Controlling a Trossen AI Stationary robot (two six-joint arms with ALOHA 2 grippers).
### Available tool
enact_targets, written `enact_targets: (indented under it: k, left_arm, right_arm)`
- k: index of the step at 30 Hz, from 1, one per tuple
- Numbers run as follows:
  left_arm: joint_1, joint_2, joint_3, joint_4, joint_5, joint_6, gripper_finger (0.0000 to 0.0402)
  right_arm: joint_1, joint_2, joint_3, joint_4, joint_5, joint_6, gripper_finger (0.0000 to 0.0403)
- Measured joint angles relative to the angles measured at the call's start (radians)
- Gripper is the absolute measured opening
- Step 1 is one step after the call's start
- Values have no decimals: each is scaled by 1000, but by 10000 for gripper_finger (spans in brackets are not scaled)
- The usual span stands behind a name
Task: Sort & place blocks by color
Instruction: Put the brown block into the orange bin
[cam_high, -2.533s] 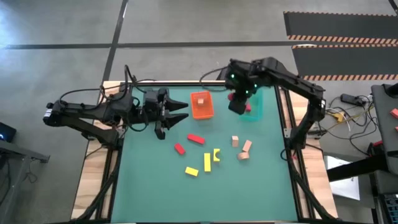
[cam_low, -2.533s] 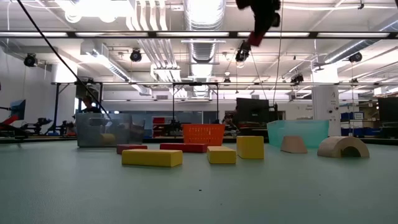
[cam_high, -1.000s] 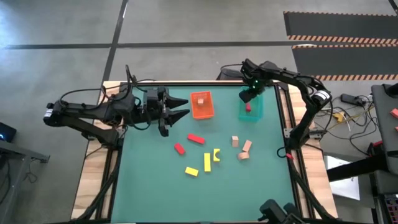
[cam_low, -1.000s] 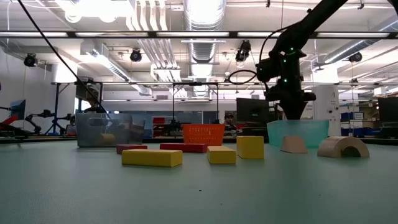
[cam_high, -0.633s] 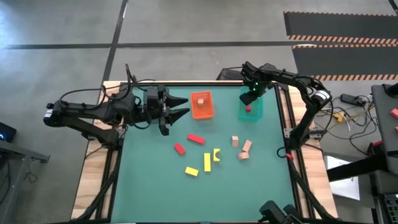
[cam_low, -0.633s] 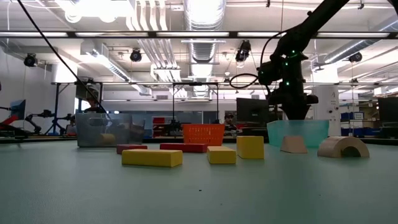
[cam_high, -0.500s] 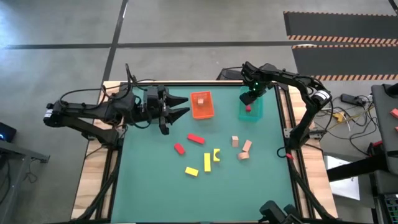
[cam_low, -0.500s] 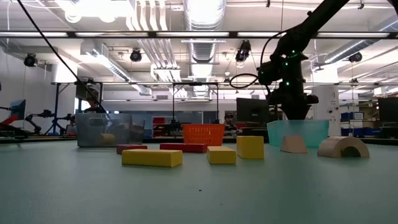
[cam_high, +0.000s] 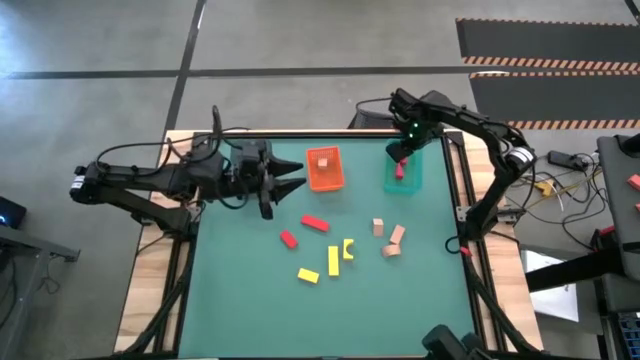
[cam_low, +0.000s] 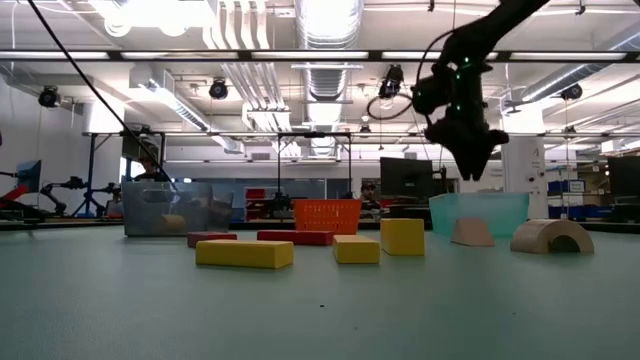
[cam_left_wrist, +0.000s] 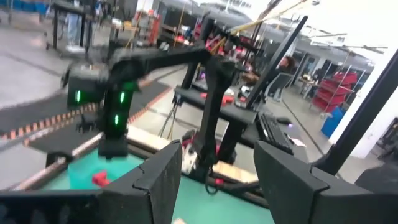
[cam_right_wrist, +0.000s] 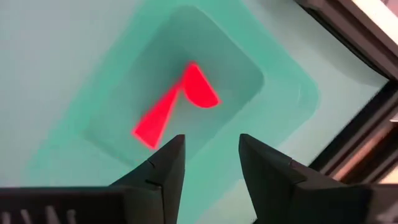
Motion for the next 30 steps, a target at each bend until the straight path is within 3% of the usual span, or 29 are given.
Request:
enact_targets:
  k: [7,12,21,30]
  left_arm:
    - [1,0,0,-81,0,-81,185]
    - [2,0,0,-90,-1,-83,185]
    - [7,0,0,-97,-26,-81,185]
    - [29,0,0,-97,-26,-73,185]
  right_arm:
    - [53,-98,42,-10,-151,107,128]
    - [139,-186,35,-4,-193,212,123]
    - [346,-299,32,13,-190,488,130]
    - [563,-289,31,46,-117,737,144]
